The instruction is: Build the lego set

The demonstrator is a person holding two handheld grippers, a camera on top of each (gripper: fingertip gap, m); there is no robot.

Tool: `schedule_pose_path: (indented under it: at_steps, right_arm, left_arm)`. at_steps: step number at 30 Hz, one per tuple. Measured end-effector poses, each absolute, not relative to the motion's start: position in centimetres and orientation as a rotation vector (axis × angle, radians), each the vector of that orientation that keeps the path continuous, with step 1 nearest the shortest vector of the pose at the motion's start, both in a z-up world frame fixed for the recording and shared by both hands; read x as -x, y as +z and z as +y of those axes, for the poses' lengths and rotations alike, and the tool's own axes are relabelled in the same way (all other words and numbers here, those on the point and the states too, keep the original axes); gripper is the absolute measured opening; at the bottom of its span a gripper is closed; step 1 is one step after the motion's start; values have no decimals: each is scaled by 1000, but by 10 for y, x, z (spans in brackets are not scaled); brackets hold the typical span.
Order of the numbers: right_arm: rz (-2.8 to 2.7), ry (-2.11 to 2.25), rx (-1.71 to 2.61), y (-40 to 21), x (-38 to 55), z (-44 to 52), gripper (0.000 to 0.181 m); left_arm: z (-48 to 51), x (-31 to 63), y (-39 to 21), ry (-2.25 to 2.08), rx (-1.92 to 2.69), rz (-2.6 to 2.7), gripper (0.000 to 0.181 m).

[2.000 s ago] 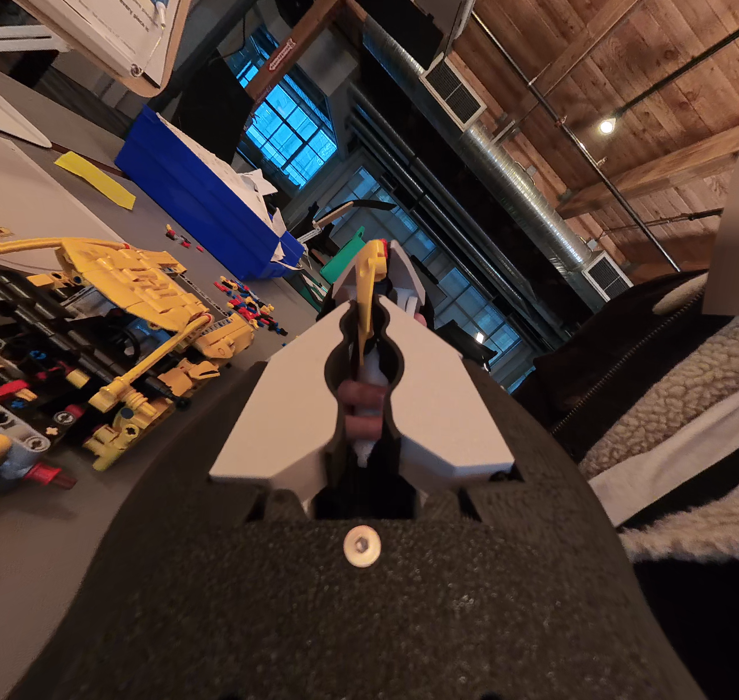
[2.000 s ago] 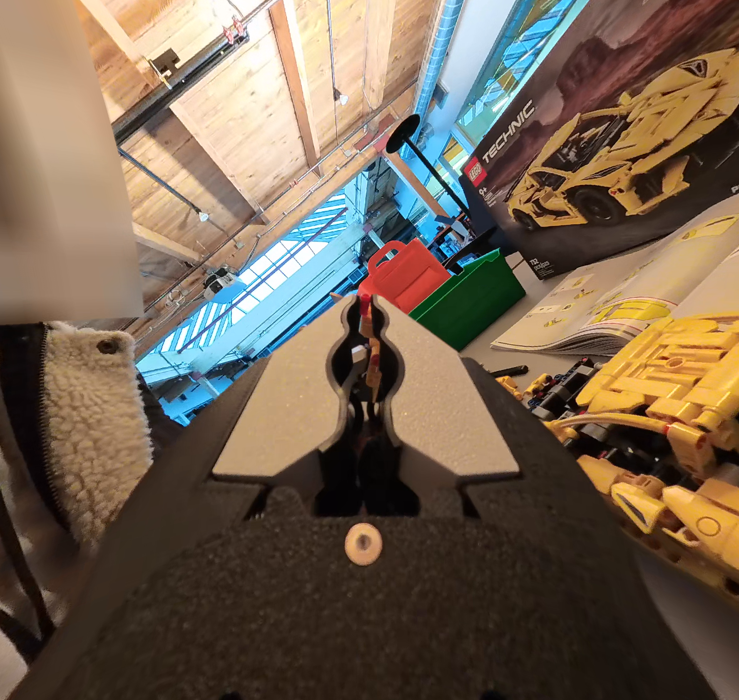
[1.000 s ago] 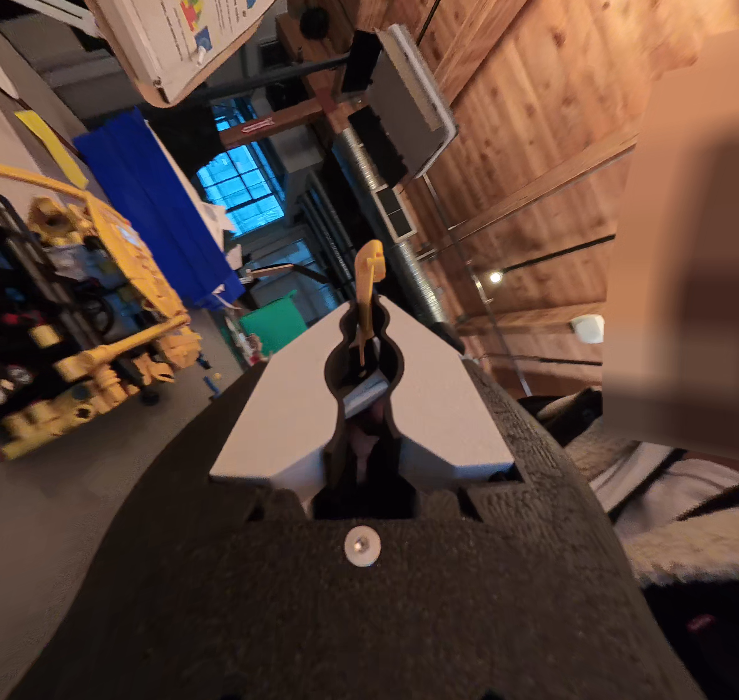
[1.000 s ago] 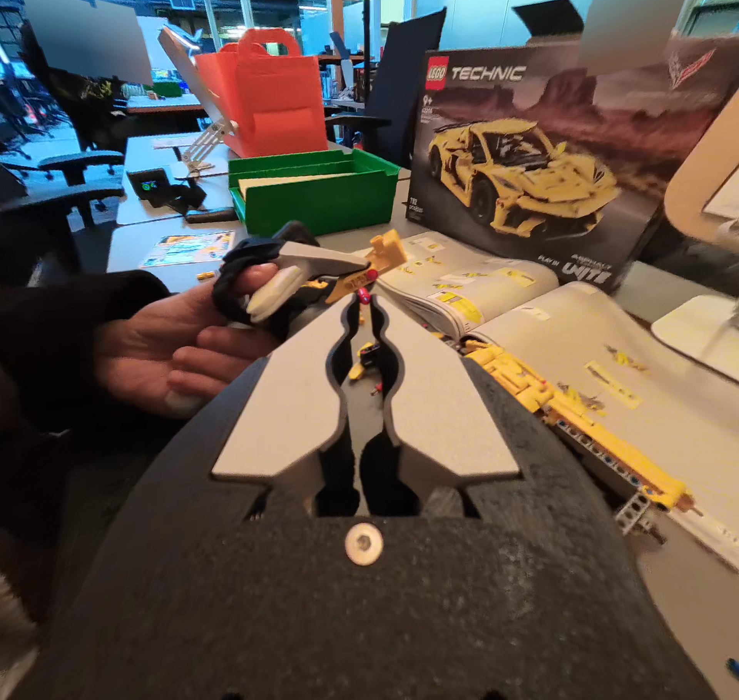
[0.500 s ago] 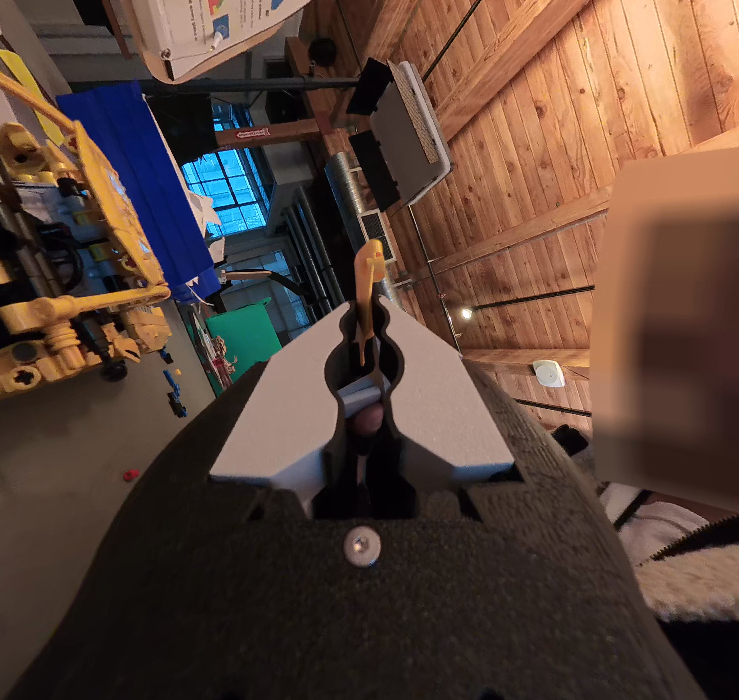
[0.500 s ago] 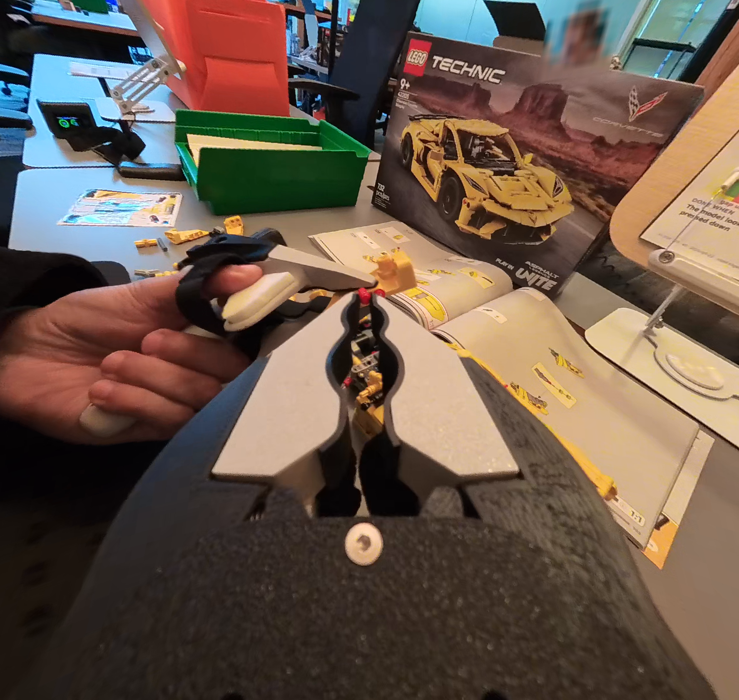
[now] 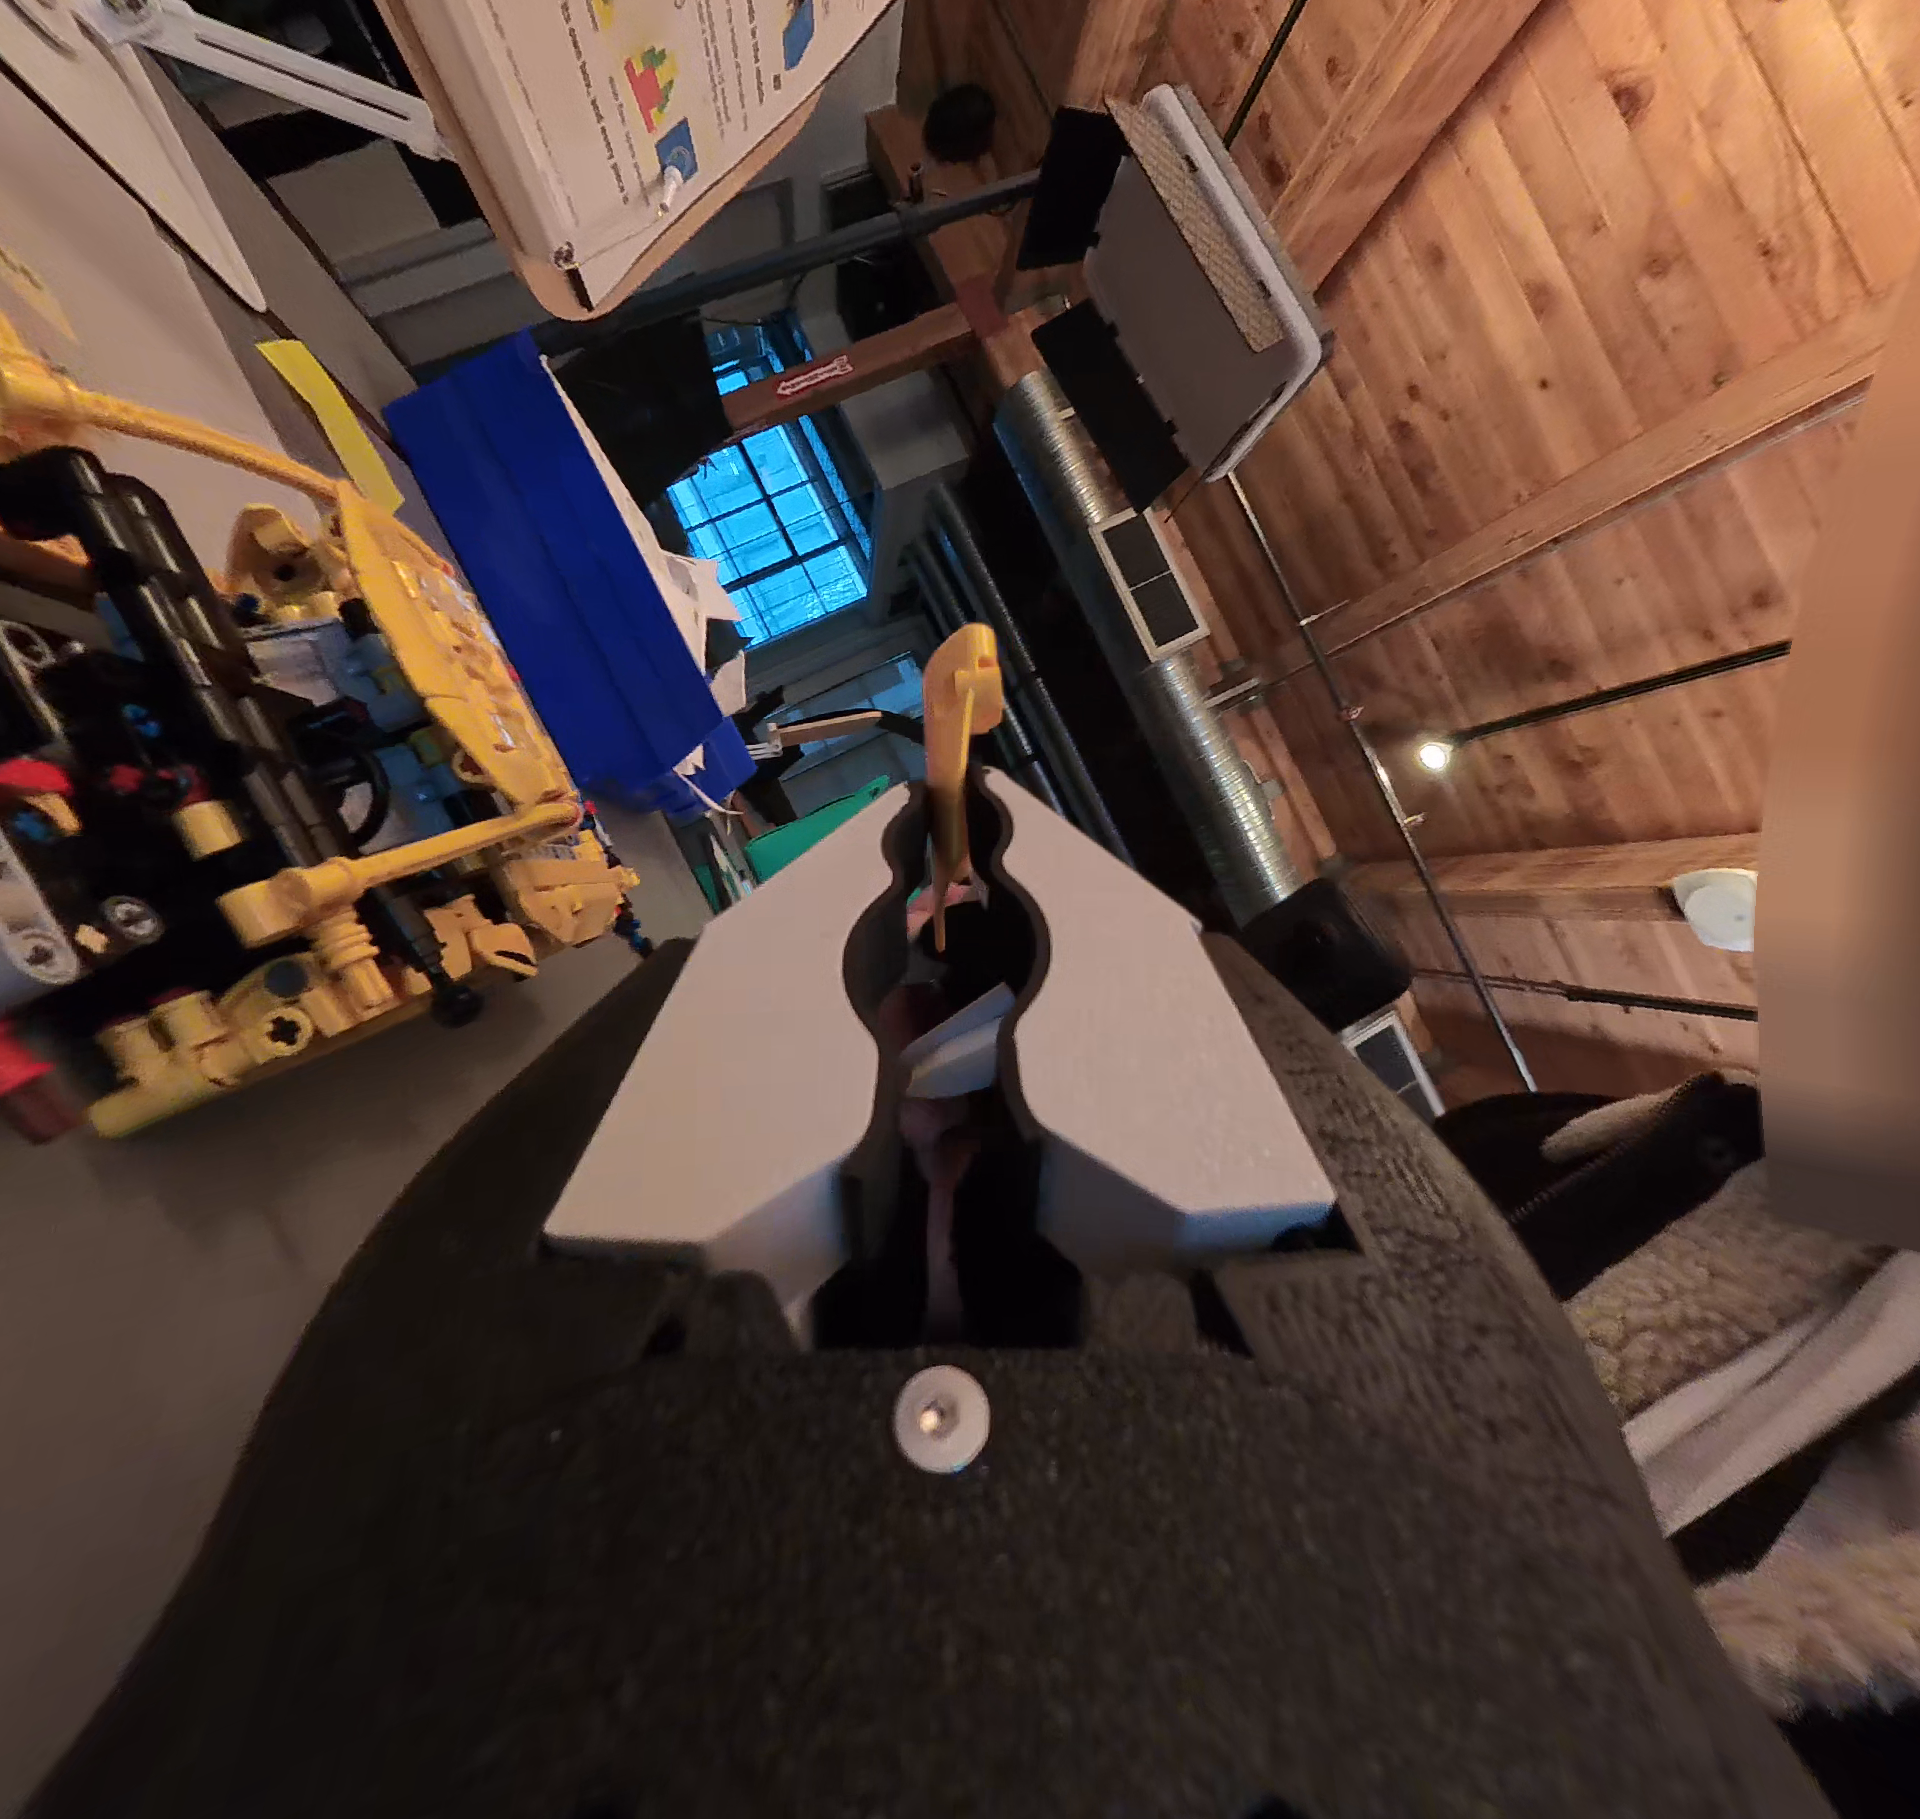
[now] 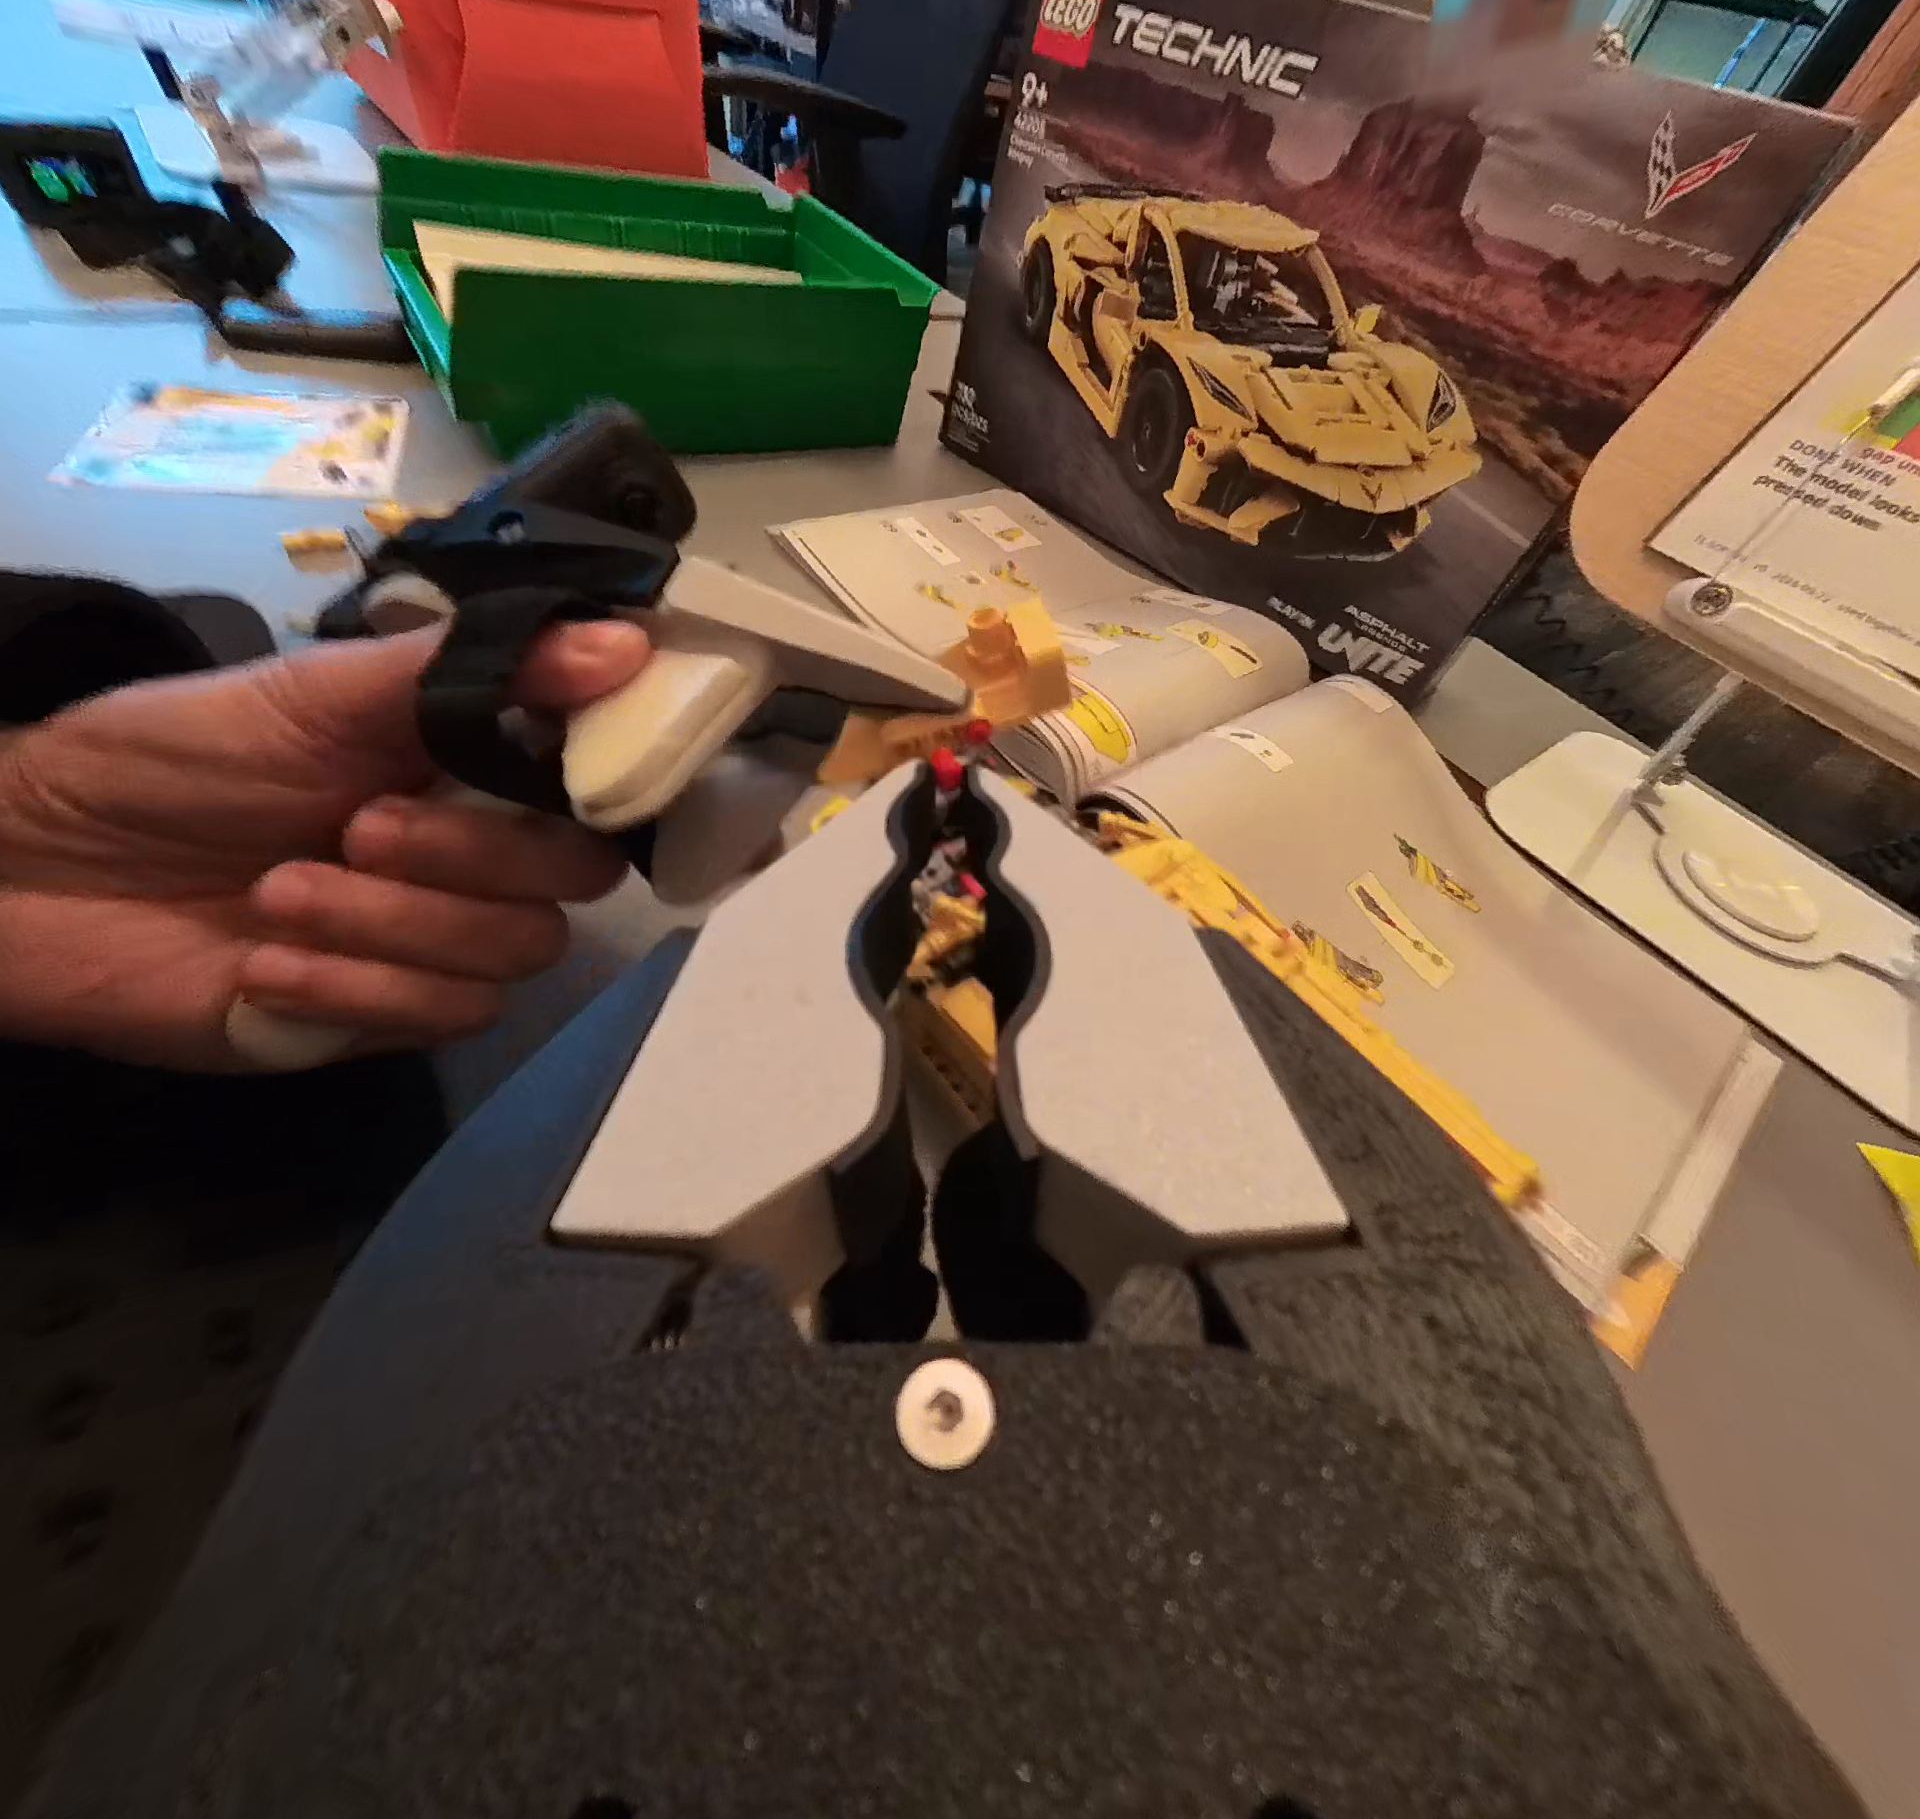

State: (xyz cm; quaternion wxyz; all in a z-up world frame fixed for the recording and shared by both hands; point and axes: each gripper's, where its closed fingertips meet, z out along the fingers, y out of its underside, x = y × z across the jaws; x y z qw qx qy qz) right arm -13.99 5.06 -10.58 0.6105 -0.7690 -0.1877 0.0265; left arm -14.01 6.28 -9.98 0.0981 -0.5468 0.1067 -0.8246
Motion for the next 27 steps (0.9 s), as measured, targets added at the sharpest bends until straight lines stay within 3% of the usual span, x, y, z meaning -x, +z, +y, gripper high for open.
schedule_pose_path:
  at_steps: [10, 27]
  right_arm:
    - [-853, -188, 2702, -204, -13, -99, 4]
    - [-1007, -132, 2938, -239, -28, -140, 4]
  left_arm:
    - [96, 171, -126, -1738, 1676, 863, 7]
    - [97, 172, -124, -1760, 1667, 837, 7]
